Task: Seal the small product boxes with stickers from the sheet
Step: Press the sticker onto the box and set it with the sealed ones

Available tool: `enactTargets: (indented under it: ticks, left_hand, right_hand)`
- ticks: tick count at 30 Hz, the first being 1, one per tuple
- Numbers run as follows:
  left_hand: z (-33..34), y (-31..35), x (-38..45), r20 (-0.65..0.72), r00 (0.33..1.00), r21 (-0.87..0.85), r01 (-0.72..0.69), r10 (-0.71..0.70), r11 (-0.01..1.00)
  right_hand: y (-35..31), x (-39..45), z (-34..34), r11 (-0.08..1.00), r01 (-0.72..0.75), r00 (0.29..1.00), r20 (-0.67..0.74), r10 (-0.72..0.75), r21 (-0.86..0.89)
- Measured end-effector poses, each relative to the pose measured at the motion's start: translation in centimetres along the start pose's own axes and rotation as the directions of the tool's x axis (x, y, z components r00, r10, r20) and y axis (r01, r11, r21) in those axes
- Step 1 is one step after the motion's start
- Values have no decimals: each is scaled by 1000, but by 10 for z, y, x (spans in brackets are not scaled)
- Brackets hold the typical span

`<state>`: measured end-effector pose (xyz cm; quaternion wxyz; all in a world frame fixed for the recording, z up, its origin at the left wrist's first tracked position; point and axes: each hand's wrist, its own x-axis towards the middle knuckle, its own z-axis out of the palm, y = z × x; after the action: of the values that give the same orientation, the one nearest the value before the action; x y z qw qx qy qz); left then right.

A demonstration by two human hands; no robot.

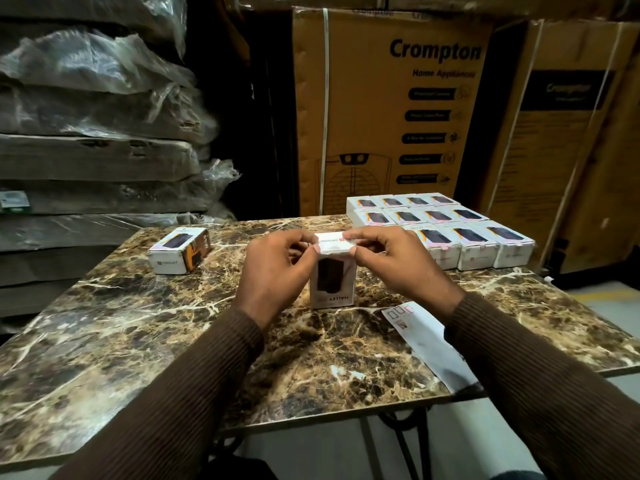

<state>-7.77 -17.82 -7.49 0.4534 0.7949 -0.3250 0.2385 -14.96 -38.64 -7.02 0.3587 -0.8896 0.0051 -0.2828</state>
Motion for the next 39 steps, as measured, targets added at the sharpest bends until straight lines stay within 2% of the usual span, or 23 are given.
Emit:
enactTargets:
  ticks: [7, 13, 16, 18, 20, 22, 24, 26, 32, 39]
  left_hand:
    - [5, -9, 5, 18, 1000, 18, 23, -23, 1000]
    - [4, -4, 7, -3, 1000, 55, -19, 20, 998]
    - [3, 4, 1, -79, 980, 177, -165, 181, 970]
    - [7, 18, -9, -61, 935, 218, -329, 349, 919]
    - [19, 30, -22, 88, 864, 111, -503, 496, 857]
    - [41, 34, -34, 292, 775, -13, -583, 561, 812]
    - [66, 32, -40, 440, 734, -57, -553, 518, 831]
    - [87, 30, -38, 500, 734, -50, -506, 460, 861]
    - [127, 38, -4, 530, 759, -7, -443, 379, 897]
    - [144, 27, -3, 565, 745, -30, -411, 355, 911]
  right_hand:
    - [8, 4, 0, 1000, -8, 1000, 25, 8, 13]
    - [14, 2, -35, 996, -26, 999, 33, 23, 88]
    - [24, -8, -60, 998, -34, 999, 7, 33, 54]
    - [36, -18, -75, 999, -47, 999, 9, 47, 5]
    - [51, -28, -85, 996, -80, 996, 31, 81, -41]
    - [68, -37, -91, 989, -121, 991, 38, 125, -90]
    - [82, -46, -95, 981, -151, 986, 57, 159, -122]
    - [95, -52, -95, 972, -149, 982, 84, 167, -182]
    - [116, -52, -85, 947, -97, 984, 110, 137, -306]
    - [129, -52, -74, 962, 16, 993, 117, 16, -273]
